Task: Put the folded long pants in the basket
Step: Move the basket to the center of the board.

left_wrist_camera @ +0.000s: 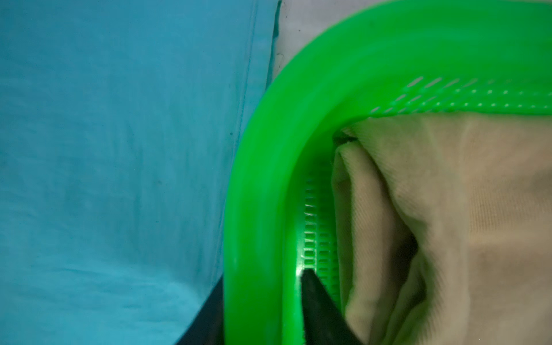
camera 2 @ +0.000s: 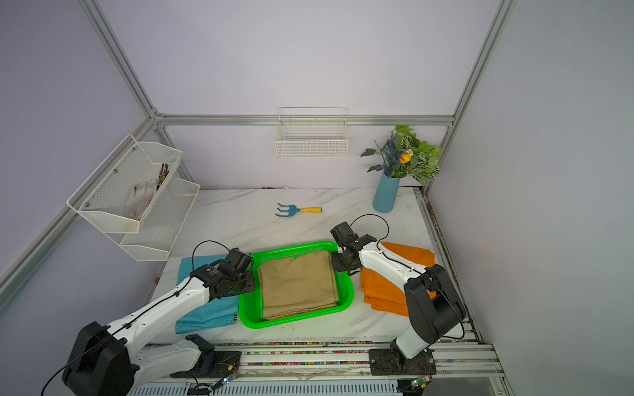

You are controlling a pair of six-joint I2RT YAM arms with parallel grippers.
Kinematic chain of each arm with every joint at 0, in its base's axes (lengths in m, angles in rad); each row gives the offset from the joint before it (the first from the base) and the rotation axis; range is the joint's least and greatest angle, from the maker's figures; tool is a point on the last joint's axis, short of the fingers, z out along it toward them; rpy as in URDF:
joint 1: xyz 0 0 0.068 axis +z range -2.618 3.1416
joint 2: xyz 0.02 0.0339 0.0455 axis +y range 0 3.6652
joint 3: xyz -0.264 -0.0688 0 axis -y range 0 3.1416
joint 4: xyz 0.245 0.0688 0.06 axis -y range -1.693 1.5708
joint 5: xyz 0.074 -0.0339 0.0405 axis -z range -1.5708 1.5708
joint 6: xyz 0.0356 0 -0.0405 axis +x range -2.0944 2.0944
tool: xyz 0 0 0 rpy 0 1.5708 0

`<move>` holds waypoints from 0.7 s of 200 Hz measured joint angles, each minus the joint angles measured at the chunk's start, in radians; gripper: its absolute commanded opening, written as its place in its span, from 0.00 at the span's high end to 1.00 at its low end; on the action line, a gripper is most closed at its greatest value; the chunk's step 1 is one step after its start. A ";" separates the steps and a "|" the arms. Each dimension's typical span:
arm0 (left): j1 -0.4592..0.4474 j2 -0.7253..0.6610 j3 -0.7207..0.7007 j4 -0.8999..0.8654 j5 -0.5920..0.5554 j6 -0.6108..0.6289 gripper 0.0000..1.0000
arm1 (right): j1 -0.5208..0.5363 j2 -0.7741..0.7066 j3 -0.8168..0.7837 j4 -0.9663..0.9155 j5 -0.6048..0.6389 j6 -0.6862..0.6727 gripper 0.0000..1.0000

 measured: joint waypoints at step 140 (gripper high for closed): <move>0.314 0.705 0.702 0.098 0.142 0.287 1.00 | -0.133 0.625 0.841 -0.105 0.029 -0.076 0.83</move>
